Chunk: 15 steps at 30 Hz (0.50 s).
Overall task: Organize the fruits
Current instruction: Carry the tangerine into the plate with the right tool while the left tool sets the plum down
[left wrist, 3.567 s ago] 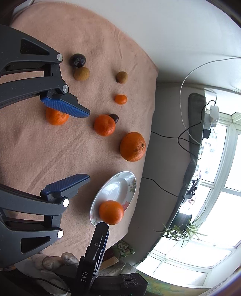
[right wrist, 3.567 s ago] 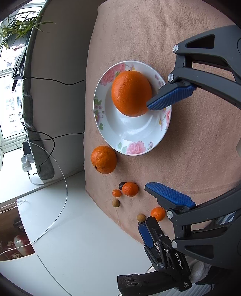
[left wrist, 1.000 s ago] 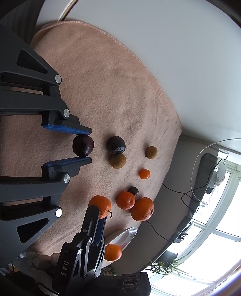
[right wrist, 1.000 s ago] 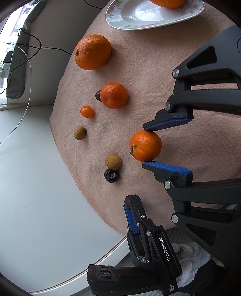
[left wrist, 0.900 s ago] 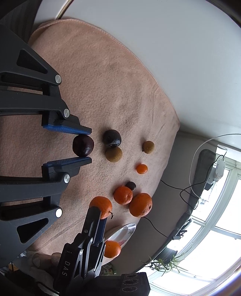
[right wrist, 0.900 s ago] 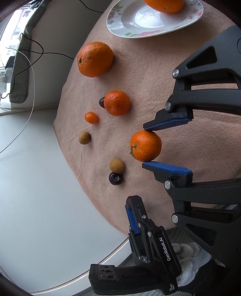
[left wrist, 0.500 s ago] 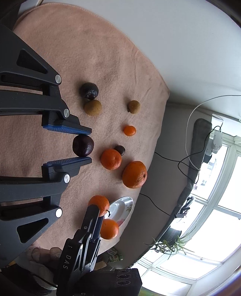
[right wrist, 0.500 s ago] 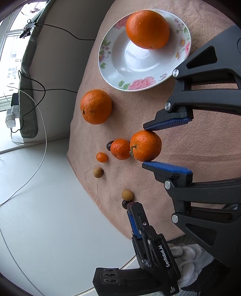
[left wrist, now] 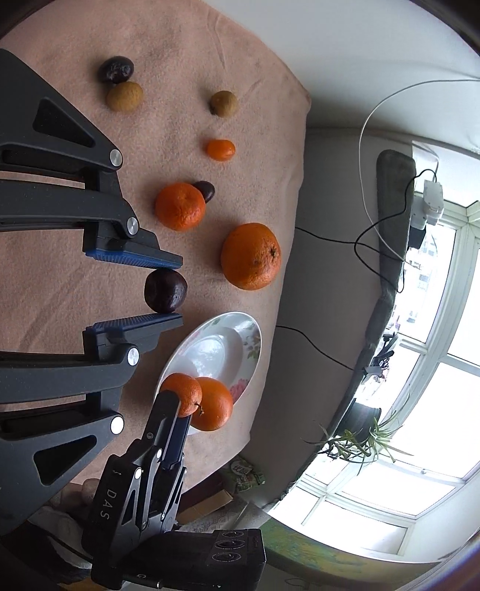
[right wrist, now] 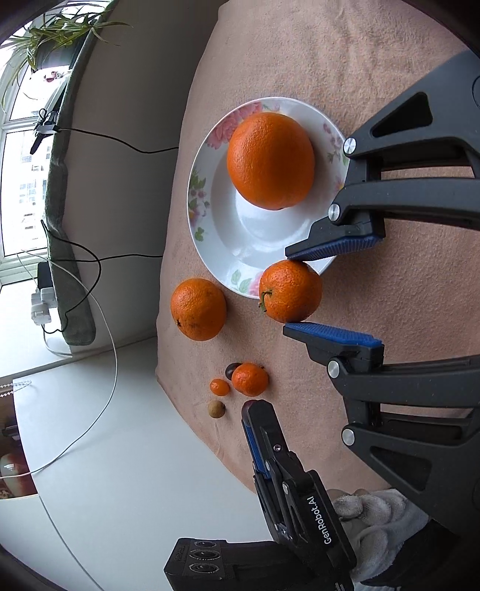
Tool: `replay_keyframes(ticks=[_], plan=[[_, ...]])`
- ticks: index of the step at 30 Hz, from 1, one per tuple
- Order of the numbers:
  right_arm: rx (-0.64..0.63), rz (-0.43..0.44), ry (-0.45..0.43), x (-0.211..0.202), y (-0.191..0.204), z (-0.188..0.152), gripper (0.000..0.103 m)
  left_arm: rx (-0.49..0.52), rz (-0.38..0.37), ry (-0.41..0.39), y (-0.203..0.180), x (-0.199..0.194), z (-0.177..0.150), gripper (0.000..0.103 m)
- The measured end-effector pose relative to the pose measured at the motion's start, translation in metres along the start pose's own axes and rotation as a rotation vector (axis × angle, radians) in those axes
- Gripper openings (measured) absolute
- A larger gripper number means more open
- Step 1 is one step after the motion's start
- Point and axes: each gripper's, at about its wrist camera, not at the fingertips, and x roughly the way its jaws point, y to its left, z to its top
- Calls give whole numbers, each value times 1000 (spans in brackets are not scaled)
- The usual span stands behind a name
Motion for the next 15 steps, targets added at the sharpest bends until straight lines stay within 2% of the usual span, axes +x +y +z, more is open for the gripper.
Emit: replay_keyframes(ticks=[15], plan=[[30, -18, 24, 10, -16, -8, 36, 44, -68, 44, -31, 46, 23, 23]])
